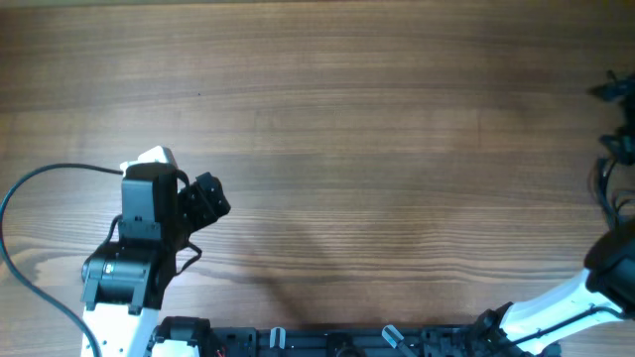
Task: Untangle cables
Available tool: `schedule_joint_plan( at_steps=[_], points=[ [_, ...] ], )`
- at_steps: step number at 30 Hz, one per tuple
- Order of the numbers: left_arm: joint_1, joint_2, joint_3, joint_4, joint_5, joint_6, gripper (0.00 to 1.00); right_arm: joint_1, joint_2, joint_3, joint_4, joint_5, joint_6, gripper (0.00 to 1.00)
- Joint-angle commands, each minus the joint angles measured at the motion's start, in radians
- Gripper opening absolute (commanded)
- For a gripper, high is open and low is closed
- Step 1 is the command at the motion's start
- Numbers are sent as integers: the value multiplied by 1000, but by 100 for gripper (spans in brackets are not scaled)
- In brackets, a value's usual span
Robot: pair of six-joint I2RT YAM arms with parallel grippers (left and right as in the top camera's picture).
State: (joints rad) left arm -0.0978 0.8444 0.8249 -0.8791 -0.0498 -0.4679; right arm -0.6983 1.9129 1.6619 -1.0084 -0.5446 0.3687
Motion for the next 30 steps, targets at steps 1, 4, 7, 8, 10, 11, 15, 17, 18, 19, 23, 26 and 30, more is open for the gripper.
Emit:
schedule_joint_plan(
  at_steps=[1, 4, 7, 8, 10, 11, 15, 17, 18, 19, 23, 26, 30],
  points=[
    [5, -121, 18, -58, 16, 15, 85, 132, -106, -3, -55, 50, -188, 100],
    [5, -243, 51, -119, 16, 19, 86, 238, -253, -3, -88, 18, -253, 100],
    [5, -407, 89, -181, 16, 18, 87, 344, -527, -3, -167, -115, -352, 100],
    [5, -468, 92, -201, 17, 8, 85, 348, -648, -3, -207, -165, -372, 100],
    [5, -516, 92, -213, 16, -11, 81, 348, -801, -3, -259, -191, -378, 100],
    [5, -529, 92, -217, 28, -20, 81, 348, -871, -3, -276, -213, -375, 100],
    [5, -538, 93, -215, 106, -19, 87, 348, -1184, -3, -215, -445, -369, 100],
    [5, -538, 97, -214, 110, -18, 90, 348, -1355, -3, -204, -381, -370, 100],
    [5, -538, 97, -214, 109, -10, 91, 359, -1431, 2, -221, -337, -369, 100],
    [5, -538, 97, -210, 109, -11, 92, 396, -1511, 4, -234, -305, -369, 100],
    [5, -538, 98, -194, 109, -11, 94, 476, -1560, 12, -235, -200, -367, 100],
    [5, -538, 98, -189, 109, -11, 95, 573, -1559, 15, -252, -201, -339, 100],
    [5, -538, 98, -191, 109, -10, 95, 636, -1568, 88, -466, 10, -479, 100]
  ],
)
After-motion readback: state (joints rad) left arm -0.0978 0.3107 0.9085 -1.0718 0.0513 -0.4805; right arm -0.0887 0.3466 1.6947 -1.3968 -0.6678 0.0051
